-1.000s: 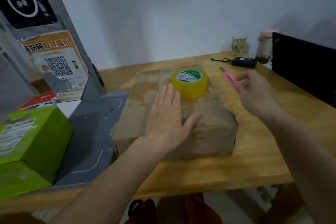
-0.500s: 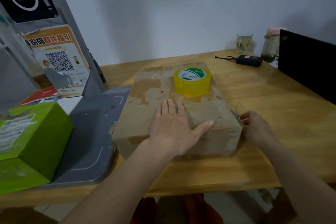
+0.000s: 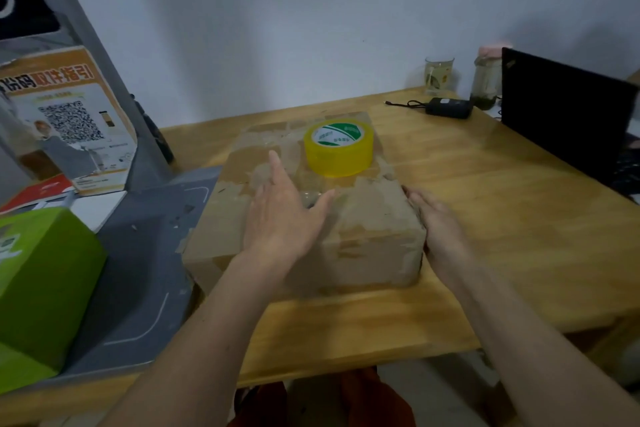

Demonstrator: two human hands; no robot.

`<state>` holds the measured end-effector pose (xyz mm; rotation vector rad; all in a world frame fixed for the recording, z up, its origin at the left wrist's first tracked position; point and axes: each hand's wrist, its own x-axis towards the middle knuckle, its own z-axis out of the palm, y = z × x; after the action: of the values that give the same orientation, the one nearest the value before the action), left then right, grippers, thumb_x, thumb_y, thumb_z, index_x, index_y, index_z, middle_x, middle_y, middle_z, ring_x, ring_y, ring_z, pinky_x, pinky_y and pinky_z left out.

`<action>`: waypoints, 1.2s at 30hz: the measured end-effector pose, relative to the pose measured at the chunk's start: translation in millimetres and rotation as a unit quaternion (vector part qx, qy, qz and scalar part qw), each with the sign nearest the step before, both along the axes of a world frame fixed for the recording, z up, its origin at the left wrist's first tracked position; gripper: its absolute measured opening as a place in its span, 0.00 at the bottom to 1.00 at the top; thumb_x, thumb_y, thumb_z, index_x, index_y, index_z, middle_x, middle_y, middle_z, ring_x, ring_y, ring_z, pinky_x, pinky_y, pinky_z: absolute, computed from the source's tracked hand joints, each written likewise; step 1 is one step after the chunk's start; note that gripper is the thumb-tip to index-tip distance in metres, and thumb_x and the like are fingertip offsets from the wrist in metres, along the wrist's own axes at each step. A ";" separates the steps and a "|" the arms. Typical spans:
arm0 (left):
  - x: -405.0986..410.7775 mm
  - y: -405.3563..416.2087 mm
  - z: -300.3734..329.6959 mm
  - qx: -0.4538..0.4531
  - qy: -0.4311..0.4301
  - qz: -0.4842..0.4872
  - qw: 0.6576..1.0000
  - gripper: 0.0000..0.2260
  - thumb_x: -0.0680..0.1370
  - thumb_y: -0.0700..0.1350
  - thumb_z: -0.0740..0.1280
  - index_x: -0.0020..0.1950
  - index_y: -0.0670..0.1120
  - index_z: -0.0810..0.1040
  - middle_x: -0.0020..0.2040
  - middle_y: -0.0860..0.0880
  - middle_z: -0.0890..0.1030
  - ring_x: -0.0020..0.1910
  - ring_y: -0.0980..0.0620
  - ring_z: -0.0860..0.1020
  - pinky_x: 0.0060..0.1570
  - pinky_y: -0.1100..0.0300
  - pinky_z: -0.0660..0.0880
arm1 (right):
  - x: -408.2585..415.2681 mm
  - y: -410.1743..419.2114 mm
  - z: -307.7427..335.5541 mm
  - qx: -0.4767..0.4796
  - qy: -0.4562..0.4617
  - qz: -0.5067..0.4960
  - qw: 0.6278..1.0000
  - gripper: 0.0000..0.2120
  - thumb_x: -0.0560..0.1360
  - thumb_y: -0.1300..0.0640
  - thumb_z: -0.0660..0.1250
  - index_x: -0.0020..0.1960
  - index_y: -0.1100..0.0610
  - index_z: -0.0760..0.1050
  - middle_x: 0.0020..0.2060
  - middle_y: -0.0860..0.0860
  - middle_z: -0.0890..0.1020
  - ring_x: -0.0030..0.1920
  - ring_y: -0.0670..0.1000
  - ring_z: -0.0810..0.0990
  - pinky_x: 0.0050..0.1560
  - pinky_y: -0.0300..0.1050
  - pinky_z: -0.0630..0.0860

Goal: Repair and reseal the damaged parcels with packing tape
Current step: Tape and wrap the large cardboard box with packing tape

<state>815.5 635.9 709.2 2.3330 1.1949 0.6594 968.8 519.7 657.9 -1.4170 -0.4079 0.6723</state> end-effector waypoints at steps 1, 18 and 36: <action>-1.5 5.5 1.1 -0.011 0.007 -0.005 1.000 0.48 0.74 0.64 0.68 0.80 0.49 0.39 0.79 0.49 0.57 0.77 0.46 0.58 0.73 0.46 0.61 | -3.4 2.9 -0.9 0.012 0.010 0.002 1.000 0.15 0.83 0.54 0.55 0.67 0.52 0.72 0.58 0.48 0.80 0.57 0.47 0.79 0.57 0.47 0.76; 5.5 35.4 17.1 -0.040 -0.109 0.070 0.991 0.33 0.76 0.49 0.71 0.77 0.46 0.59 0.73 0.48 0.67 0.71 0.50 0.65 0.69 0.55 0.62 | -49.6 4.7 -10.7 0.053 0.016 -0.132 0.990 0.13 0.81 0.47 0.55 0.57 0.52 0.75 0.53 0.49 0.80 0.57 0.51 0.77 0.55 0.50 0.74; 18.3 -54.8 -3.7 0.115 0.199 -0.161 0.960 0.46 0.74 0.67 0.62 0.80 0.44 0.44 0.81 0.49 0.45 0.79 0.53 0.45 0.75 0.59 0.45 | -30.6 -5.5 20.8 -0.035 -0.294 -0.061 0.953 0.09 0.70 0.58 0.75 0.35 0.49 0.77 0.37 0.48 0.82 0.40 0.46 0.81 0.44 0.45 0.79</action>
<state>833.8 581.1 705.6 2.8698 0.8892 0.2289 938.2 514.2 678.7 -1.6863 -0.7587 0.1499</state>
